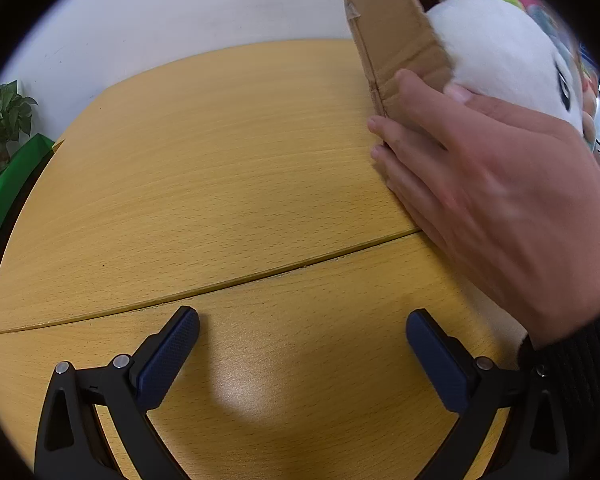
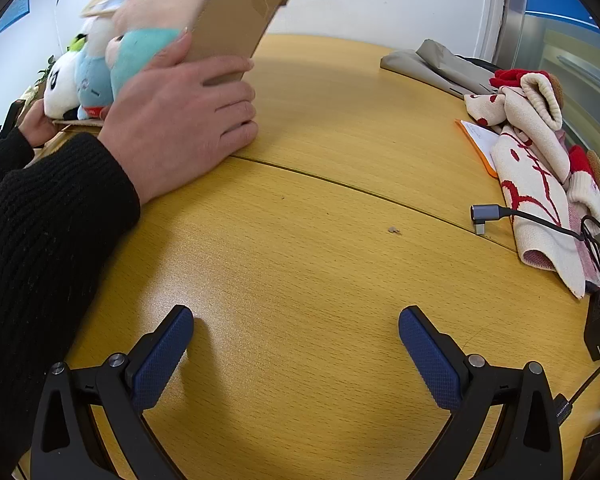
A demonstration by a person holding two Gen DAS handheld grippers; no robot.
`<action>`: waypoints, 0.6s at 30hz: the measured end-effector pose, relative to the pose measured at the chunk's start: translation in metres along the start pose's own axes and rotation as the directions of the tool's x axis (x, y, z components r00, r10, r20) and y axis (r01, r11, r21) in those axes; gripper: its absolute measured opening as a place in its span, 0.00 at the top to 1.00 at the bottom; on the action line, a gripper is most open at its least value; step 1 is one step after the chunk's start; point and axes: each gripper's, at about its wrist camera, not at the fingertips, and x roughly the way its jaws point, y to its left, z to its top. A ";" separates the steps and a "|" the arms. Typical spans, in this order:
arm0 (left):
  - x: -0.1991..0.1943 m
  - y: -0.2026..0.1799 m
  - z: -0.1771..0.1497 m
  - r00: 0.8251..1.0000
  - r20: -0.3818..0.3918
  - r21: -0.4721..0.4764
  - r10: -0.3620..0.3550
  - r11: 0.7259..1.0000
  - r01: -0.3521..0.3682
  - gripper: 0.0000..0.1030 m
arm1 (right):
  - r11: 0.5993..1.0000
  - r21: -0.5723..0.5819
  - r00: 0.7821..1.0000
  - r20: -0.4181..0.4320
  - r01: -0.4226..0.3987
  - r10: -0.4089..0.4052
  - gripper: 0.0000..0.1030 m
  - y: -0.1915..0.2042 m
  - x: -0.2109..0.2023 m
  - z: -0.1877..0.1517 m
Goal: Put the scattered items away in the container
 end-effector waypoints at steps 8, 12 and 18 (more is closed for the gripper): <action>0.000 0.000 0.000 1.000 0.000 0.000 0.000 1.000 0.000 0.00 | 1.000 0.000 1.000 0.000 0.000 0.000 0.00 0.000 0.000 0.000; 0.001 0.001 0.000 1.000 0.000 0.001 0.000 1.000 0.000 0.00 | 1.000 0.000 1.000 0.000 0.000 0.000 0.00 0.000 0.000 0.000; 0.001 0.001 0.000 1.000 0.000 0.001 0.000 1.000 0.000 0.00 | 1.000 0.000 1.000 0.000 0.000 0.000 0.00 0.000 0.000 0.000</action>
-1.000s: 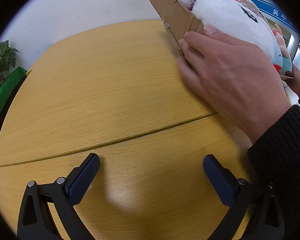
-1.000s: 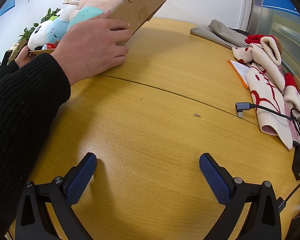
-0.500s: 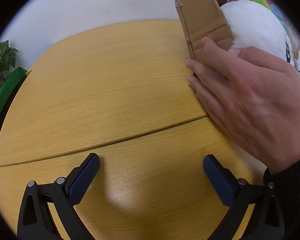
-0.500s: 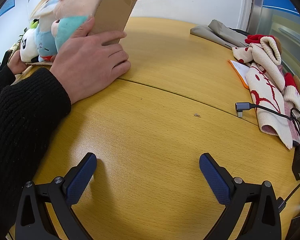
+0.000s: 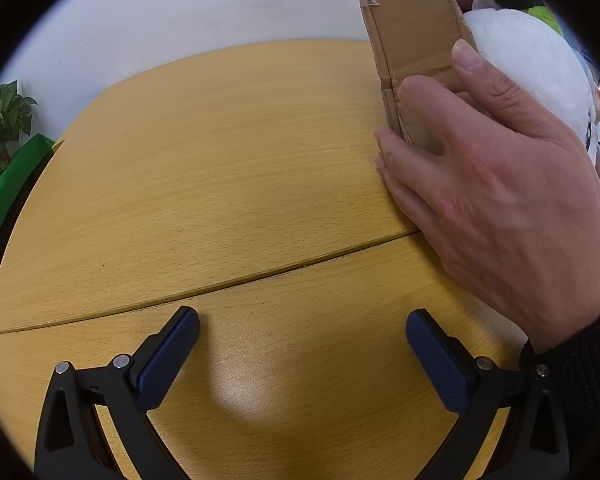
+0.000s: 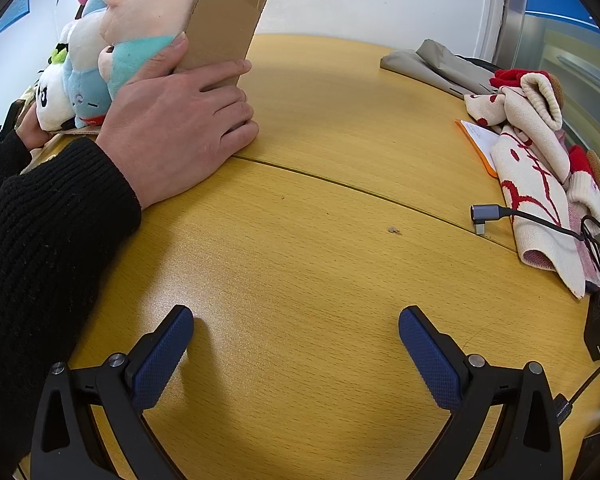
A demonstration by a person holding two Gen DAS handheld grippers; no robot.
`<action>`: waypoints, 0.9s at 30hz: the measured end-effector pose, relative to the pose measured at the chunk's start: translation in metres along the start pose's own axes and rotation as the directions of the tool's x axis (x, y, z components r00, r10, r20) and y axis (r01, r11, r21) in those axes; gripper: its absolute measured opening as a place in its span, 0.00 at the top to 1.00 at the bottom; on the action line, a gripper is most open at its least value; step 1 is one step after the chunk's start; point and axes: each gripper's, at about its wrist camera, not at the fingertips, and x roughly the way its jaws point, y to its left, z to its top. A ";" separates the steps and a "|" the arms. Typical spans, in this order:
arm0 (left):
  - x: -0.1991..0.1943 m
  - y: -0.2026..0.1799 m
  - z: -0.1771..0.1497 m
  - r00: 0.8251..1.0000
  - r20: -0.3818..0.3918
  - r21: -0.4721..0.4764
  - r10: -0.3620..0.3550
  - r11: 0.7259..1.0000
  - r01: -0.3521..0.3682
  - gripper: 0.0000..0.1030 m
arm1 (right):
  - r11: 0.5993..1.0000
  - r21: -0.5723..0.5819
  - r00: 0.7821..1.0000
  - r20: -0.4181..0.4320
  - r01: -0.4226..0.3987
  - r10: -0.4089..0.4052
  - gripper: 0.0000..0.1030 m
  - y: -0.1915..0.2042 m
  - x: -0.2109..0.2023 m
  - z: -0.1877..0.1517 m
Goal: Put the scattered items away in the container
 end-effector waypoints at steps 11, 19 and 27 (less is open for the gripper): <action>0.000 0.000 0.000 1.000 0.000 0.000 0.000 1.000 0.000 0.00 | 1.000 0.000 1.000 0.000 0.000 0.000 0.00 0.000 0.000 0.000; 0.000 0.000 0.000 1.000 0.000 0.001 -0.001 1.000 0.001 0.00 | 1.000 0.000 1.000 0.000 0.000 0.000 0.00 0.000 0.000 0.000; 0.002 0.002 -0.001 1.000 0.000 0.001 -0.001 1.000 0.001 0.00 | 1.000 0.000 1.000 0.001 0.000 0.000 0.00 0.000 0.000 0.000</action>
